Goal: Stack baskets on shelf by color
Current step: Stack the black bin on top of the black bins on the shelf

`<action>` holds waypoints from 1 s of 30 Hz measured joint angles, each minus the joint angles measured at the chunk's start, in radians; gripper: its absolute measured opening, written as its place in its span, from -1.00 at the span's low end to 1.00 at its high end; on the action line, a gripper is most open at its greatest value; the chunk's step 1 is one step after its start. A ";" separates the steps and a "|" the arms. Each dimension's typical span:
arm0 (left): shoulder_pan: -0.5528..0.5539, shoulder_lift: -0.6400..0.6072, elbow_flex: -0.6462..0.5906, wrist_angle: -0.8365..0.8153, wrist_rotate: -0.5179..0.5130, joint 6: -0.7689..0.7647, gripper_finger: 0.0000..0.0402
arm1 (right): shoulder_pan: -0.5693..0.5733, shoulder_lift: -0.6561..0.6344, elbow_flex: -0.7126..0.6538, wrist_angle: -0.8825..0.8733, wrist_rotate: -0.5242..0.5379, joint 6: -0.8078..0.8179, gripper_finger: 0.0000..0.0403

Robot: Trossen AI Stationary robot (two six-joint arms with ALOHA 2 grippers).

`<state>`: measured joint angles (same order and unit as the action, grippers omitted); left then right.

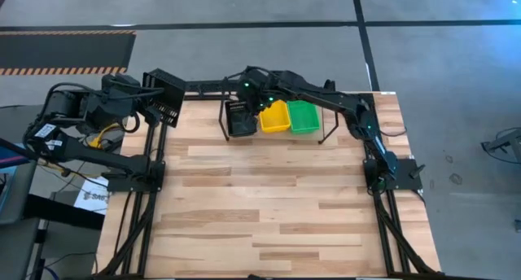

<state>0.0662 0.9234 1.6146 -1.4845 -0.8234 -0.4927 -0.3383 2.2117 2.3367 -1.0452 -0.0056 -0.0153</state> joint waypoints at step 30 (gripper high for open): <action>0.000 0.000 0.000 -0.029 -0.012 -0.095 -1.00 | -0.114 0.099 0.014 0.071 -0.151 -0.008 -1.00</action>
<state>0.0662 0.9232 1.6144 -1.5139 -0.8349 -0.5880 -0.4518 2.3112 2.3512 -0.9747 -0.1562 -0.0235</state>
